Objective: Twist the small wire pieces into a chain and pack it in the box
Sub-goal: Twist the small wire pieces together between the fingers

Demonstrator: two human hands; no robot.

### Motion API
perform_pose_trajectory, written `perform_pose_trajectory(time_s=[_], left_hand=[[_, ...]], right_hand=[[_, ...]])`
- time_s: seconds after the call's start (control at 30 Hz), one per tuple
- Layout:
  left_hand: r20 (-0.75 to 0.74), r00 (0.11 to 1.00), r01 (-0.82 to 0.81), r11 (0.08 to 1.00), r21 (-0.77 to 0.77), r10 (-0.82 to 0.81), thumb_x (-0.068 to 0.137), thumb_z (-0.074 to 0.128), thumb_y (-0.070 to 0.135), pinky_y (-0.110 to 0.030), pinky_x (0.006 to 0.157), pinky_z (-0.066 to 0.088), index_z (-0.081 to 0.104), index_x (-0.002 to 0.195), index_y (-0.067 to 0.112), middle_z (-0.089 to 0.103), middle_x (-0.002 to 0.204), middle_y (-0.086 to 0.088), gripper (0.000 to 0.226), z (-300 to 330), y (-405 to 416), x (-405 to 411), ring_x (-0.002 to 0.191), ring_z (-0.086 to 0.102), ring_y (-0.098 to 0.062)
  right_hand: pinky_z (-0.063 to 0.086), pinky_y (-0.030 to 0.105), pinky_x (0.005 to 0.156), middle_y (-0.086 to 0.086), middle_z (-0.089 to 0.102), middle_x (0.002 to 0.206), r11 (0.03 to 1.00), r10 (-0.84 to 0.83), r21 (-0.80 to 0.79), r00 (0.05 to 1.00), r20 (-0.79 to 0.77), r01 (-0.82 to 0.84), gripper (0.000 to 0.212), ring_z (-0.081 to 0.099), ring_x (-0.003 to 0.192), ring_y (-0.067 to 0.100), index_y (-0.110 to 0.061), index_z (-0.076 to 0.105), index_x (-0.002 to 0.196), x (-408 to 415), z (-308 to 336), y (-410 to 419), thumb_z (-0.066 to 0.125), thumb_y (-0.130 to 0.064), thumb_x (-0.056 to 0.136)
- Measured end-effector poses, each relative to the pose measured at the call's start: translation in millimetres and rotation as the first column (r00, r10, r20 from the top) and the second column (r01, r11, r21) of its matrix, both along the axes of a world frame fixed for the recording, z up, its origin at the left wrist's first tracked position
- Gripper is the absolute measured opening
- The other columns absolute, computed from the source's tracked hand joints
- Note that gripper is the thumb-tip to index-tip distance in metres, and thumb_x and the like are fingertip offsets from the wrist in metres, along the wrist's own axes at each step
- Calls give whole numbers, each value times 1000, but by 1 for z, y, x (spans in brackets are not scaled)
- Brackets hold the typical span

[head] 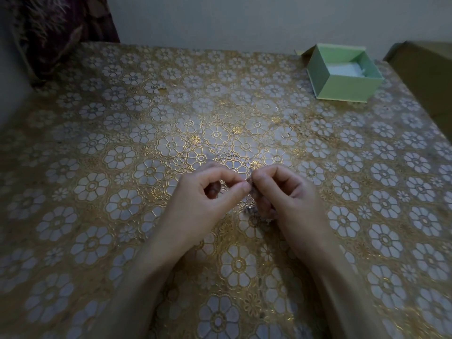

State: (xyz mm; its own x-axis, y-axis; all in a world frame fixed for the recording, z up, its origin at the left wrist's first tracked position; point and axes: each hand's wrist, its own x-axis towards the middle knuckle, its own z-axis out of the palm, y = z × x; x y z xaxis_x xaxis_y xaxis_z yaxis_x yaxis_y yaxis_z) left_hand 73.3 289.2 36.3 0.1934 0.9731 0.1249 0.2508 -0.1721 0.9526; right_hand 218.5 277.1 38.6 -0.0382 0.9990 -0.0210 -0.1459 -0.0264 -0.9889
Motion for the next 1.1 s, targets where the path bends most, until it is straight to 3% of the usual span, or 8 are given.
perform_pose_trajectory(time_s=[0.1,0.27,0.47,0.53,0.67,0.83,0.97,1.1], left_hand=[[41,999,-20,999,-31,22,82,68,27,-21,52,35,67,75,19,53,66,-12,10,2,-1,-2,57,42,-13],[135,988,-68,993,-97,81,84,61,19,-11,55,40,65,77,16,59,61,12,9,10,-1,-5,58,51,0],[160,986,-49,997,-53,57,74,67,38,-41,68,42,68,84,13,69,89,-7,26,8,-2,-7,82,53,-46],[166,984,-48,998,-50,56,77,68,27,-42,70,48,66,82,7,71,87,-6,21,8,0,-7,83,58,-41],[178,983,-31,996,-80,45,83,64,11,-14,65,49,63,80,5,69,69,3,7,8,0,-5,68,64,-6],[276,961,14,992,-128,22,79,70,16,-16,70,50,63,79,13,65,68,5,8,4,1,-6,67,62,-2],[554,832,113,971,-211,24,71,69,15,-28,80,53,69,77,19,64,74,-3,7,1,5,-11,75,64,-14],[728,682,177,948,-264,76,79,55,8,-28,74,54,68,75,18,58,61,-2,16,5,8,-14,65,61,-15]], right_hand=[[27,15,40,-1,45,53,999,3,-48,1000,-15,-4,25,32,43,7,-10,58,67,1,-2,0,63,-30,81],[29,12,40,-6,47,52,993,57,-105,998,-39,-61,22,35,42,5,-16,64,66,3,-3,0,64,-31,83],[27,12,40,-13,43,47,990,105,-95,994,-11,-106,19,35,40,0,-6,66,83,4,-2,0,72,-22,75],[28,12,40,-15,43,46,991,107,-81,994,7,-106,13,38,40,-1,-13,67,78,3,-1,0,74,-21,72],[28,12,39,-15,43,43,992,93,-91,996,6,-92,14,38,38,-1,-12,64,76,3,1,0,68,-24,70],[26,11,38,-14,42,43,990,97,-106,995,-2,-97,8,37,36,-1,-7,60,78,3,2,0,58,-6,85],[26,13,37,-13,40,42,989,84,-121,996,-7,-84,14,37,36,0,-9,59,75,2,0,0,55,-4,87],[26,13,37,-11,38,44,988,70,-133,997,-36,-74,16,35,37,0,-12,58,73,2,-2,1,58,-6,88]])
